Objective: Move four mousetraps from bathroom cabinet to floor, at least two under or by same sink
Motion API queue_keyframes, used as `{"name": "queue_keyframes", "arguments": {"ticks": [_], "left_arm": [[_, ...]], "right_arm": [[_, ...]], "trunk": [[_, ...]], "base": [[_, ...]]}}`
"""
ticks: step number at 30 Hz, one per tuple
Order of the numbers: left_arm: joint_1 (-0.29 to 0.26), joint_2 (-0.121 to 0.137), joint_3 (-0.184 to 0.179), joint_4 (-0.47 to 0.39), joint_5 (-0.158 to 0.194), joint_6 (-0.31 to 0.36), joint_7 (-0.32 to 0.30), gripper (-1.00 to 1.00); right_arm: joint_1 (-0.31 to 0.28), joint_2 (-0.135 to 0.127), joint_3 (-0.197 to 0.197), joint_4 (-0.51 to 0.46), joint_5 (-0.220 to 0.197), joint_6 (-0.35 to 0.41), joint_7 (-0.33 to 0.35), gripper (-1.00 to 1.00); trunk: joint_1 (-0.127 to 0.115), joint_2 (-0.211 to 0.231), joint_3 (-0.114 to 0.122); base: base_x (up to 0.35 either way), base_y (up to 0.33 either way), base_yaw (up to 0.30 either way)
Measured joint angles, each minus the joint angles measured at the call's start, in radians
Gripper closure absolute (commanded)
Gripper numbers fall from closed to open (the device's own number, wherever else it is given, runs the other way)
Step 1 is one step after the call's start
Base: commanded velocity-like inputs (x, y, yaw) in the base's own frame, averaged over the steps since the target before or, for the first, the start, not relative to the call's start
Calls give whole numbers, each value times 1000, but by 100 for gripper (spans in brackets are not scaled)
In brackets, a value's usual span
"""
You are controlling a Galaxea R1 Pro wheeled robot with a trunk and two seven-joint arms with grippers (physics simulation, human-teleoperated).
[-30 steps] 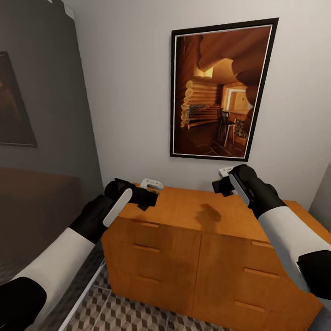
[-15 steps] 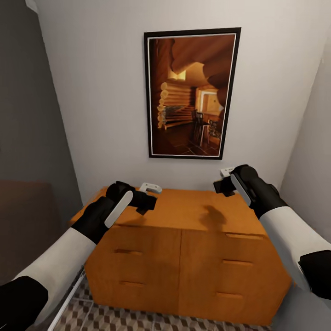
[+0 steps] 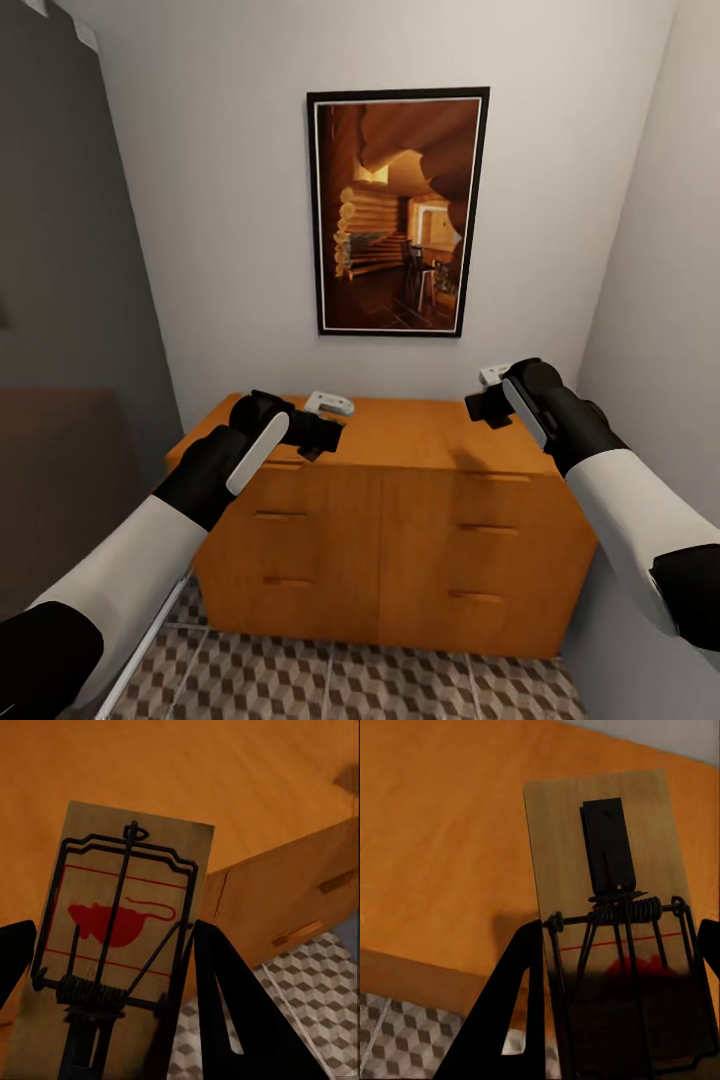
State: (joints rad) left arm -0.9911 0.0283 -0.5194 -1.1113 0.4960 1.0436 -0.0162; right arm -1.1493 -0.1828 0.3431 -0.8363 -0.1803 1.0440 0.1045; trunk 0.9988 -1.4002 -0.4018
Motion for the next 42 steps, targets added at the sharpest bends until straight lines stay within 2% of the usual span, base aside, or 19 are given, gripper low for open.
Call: {"name": "queue_keyframes", "arguments": {"ticks": [33,36,42], "left_arm": [[0,3,0,-5,9,0,0,100],[17,-2,-16,-18,7,1,-3,100],[51,-4,-49,-10,-5,1,-3,100]], "right_arm": [[0,4,0,36,-2,0,5,100],[17,19,-1,53,-23,0,23,100],[51,19,-1,87,-41,0,34,100]], "trunk": [[0,0,0],[-1,0,0],[-1,0,0]], "base": [[-335,0,0],[0,0,0],[0,0,0]]}}
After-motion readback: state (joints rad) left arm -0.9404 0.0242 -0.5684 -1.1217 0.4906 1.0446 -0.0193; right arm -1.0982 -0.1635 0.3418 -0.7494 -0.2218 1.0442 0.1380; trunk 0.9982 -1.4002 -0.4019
